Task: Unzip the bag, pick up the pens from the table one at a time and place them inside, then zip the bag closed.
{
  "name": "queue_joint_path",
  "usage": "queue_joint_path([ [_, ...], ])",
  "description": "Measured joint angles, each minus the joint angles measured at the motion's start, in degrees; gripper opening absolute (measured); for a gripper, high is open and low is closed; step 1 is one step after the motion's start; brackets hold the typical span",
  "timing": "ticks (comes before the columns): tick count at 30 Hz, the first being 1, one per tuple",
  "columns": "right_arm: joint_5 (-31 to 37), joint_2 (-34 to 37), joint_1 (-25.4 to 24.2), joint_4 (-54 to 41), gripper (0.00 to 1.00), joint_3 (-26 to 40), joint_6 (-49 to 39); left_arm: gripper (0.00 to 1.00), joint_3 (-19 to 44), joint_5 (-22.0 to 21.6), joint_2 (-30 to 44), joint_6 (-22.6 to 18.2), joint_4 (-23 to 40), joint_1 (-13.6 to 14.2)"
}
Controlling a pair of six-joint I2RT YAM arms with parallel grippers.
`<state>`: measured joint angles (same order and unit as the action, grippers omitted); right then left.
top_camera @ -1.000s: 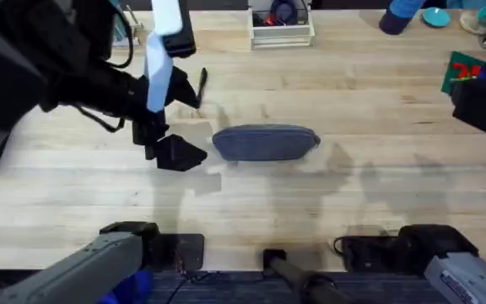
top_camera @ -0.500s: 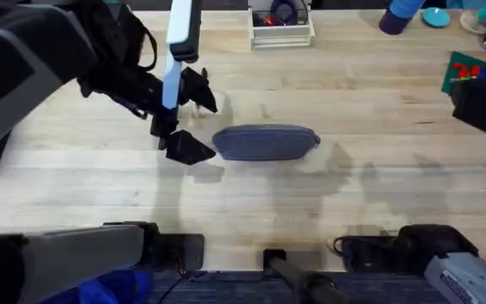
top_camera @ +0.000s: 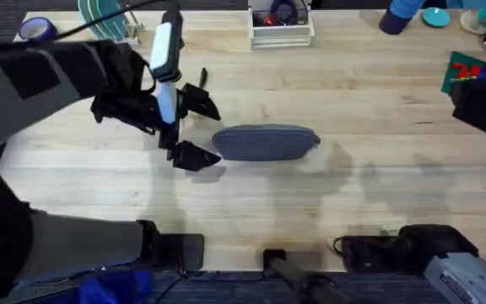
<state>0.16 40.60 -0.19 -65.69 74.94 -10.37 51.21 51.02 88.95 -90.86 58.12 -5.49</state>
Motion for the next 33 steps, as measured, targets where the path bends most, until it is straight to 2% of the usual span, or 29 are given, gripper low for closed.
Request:
queue_joint_path([
  [4, 0.00, 0.00, 0.00, 0.00, 0.998, 0.00, 0.00, 0.995, -1.53, 0.96, 0.00, -0.78, -1.30, -1.34],
  [13, 0.00, 0.00, 0.00, 0.00, 0.998, 0.00, 0.00, 0.995, -4.65, 2.81, -0.02, -1.67, -5.96, -1.36],
  [28, 0.00, 0.00, 0.00, 0.00, 0.998, 0.00, 0.00, 0.991, -5.27, 3.43, -0.01, -1.75, -6.07, -1.36],
  [31, 0.00, 0.00, 0.00, 0.00, 0.997, 0.00, 0.00, 0.847, -5.27, 3.47, -0.01, -1.79, -6.08, -1.36],
  [33, 0.00, 0.00, 0.00, 0.00, 0.997, 0.00, 0.00, 0.592, -5.27, 3.50, 0.00, -1.79, -6.09, -1.36],
])
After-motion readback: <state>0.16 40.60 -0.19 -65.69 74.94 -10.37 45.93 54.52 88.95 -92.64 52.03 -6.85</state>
